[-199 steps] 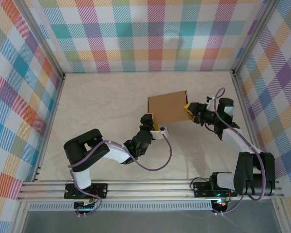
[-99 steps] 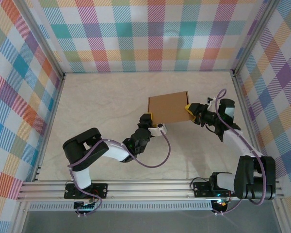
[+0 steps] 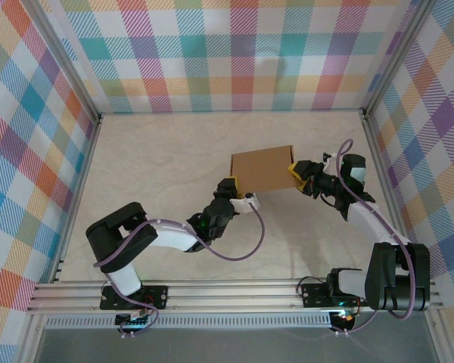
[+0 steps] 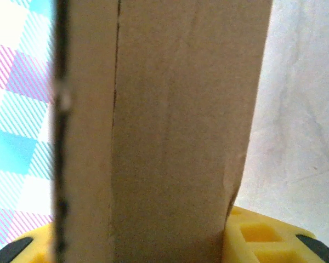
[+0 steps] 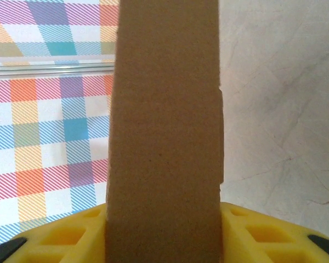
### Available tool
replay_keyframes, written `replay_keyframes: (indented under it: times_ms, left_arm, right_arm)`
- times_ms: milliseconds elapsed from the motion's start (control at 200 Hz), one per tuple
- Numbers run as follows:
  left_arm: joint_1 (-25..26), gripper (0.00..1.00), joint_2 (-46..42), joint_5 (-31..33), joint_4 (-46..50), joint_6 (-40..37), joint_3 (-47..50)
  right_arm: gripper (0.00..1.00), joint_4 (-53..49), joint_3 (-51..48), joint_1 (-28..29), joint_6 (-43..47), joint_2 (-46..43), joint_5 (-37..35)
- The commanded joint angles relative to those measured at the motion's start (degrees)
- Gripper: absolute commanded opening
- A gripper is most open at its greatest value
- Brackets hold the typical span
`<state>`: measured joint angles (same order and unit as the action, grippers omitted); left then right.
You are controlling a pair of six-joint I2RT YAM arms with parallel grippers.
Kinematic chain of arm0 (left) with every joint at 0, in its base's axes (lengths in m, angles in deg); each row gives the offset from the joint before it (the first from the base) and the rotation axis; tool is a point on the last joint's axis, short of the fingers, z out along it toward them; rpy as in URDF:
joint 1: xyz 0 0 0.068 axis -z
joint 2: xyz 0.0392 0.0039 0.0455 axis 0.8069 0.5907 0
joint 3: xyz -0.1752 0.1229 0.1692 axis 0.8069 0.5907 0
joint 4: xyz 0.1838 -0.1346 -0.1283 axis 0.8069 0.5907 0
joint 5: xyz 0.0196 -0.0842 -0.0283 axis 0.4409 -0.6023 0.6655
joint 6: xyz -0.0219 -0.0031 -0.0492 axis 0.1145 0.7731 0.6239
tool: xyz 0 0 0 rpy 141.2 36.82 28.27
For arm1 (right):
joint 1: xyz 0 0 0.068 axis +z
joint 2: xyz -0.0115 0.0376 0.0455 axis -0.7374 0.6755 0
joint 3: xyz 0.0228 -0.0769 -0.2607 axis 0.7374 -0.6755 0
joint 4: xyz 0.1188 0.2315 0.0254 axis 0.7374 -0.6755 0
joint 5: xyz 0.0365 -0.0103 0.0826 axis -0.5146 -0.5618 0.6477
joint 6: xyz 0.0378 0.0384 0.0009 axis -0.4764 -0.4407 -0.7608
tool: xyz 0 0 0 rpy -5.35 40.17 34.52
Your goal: Fold the paper box
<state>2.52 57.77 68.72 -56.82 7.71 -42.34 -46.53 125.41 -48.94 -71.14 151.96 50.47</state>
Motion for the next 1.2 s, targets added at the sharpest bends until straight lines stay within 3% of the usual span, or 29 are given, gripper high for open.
replay_keyframes:
  times_ms: [0, 165, 270, 500, 705, 860, 1070, 1200]
  left_arm:
    - [-0.41, 0.24, -3.73, -1.24, 6.46, 5.95, -1.41]
    - [-1.68, 0.22, -8.79, -8.31, 22.73, 14.53, -3.51]
    - [-2.74, 0.22, -10.91, -11.89, 32.03, 17.57, -5.11]
    - [-5.93, 0.25, -13.65, -20.55, 52.14, 23.85, -10.70]
    - [-8.92, 0.24, -16.23, -27.85, 70.33, 28.08, -15.53]
    - [-10.67, 0.24, -18.55, -32.83, 78.39, 29.27, -17.00]
    - [-13.87, 0.23, -21.39, -41.13, 90.92, 29.36, -20.01]
    - [-14.99, 0.23, -22.41, -42.80, 97.93, 27.90, -21.06]
  right_arm:
    - [0.51, 0.24, 0.31, -0.33, 0.92, -0.54, -1.04]
    - [0.71, -1.60, -0.05, -0.33, 2.80, -2.30, -4.68]
    - [0.76, -5.83, 0.32, -0.33, 6.19, -4.50, -8.79]
    - [0.78, -19.96, 4.64, -0.35, 22.35, -9.96, -16.05]
    - [0.73, -27.76, 6.86, 0.47, 42.18, -15.60, -12.36]
    - [0.73, -36.21, 10.50, 3.47, 57.39, -17.00, -13.00]
    - [0.70, -40.37, 12.68, 8.34, 69.10, -19.70, -14.65]
    - [0.69, -46.75, 17.04, 11.58, 74.56, -17.29, -16.90]
